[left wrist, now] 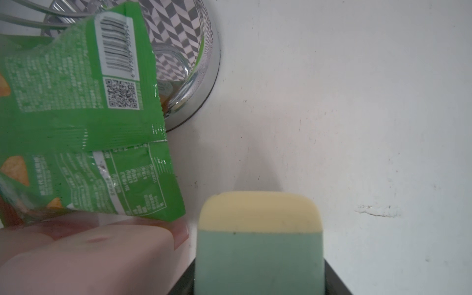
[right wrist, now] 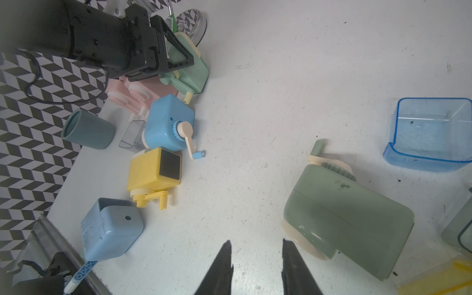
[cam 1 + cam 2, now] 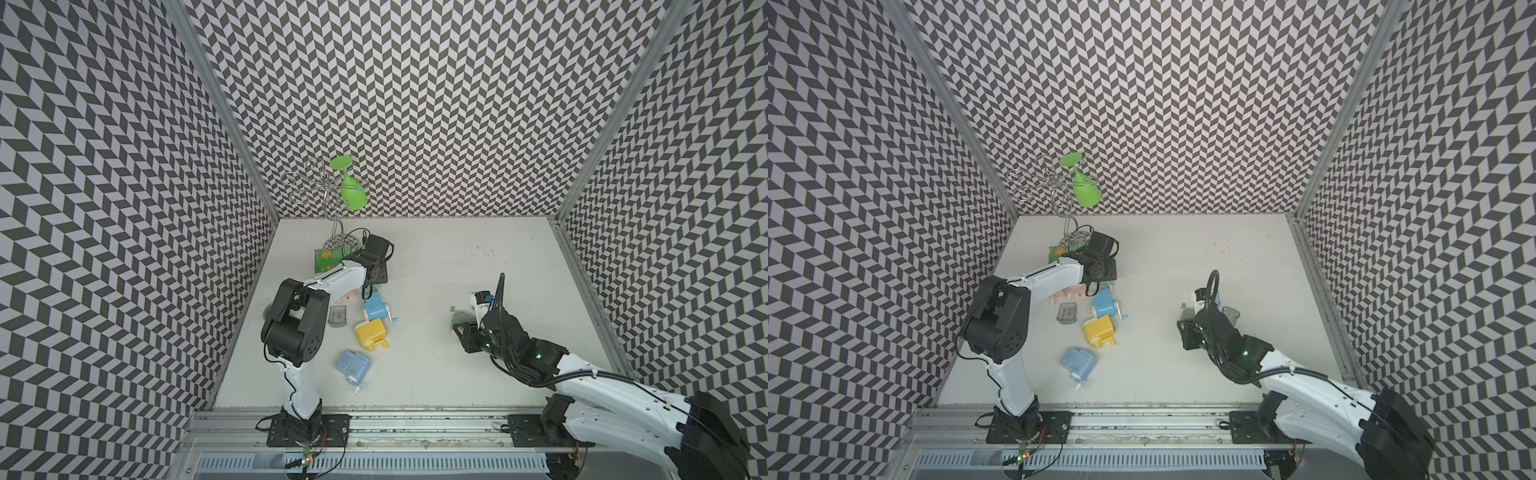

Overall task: Put the tray back into the pencil sharpener
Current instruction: Place the pencil sharpener at the center of the board.

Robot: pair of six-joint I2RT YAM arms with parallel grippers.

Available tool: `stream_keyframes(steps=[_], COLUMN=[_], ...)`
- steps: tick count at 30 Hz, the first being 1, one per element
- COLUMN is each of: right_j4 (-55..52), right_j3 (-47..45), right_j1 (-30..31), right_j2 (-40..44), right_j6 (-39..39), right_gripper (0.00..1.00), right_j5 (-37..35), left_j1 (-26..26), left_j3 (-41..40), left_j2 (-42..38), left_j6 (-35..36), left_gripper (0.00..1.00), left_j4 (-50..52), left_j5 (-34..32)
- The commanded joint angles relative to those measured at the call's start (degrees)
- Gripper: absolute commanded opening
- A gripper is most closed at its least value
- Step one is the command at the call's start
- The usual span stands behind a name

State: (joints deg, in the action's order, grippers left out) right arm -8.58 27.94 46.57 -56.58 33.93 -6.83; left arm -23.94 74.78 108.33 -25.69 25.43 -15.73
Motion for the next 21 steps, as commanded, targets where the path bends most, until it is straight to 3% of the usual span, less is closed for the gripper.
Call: stream_keyframes(steps=[1,4,7,14,21], right_j4=[1.6,1.4,1.3,0.8,1.1], right_j3=[-0.1,-0.1,0.0,0.4,1.3], right_j1=[-0.4,-0.4,-0.4,-0.4,-0.4], right_j2=[0.7,0.8,0.9,0.9,0.6], right_j6=[-0.4,-0.4,-0.5,-1.1,-4.6], right_gripper=[0.36,0.39,0.42,0.45,0.46], right_j5=[-0.7,-0.8,-0.9,-1.0,0.9], left_j1=[0.2,0.3,0.3,0.2,-0.4], left_j3=[2.5,2.6,2.9,4.0,5.9], left_j2=[0.6,0.8,0.3,-1.7,-7.0], left_j6=[-0.5,-0.9,-0.9,-0.2,1.7], left_gripper=[0.27,0.51,0.63,0.78,0.79], left_j4=[0.1,0.1,0.3,0.8,0.9], left_j5=[-1.4,-1.4,-0.8,0.3,0.4])
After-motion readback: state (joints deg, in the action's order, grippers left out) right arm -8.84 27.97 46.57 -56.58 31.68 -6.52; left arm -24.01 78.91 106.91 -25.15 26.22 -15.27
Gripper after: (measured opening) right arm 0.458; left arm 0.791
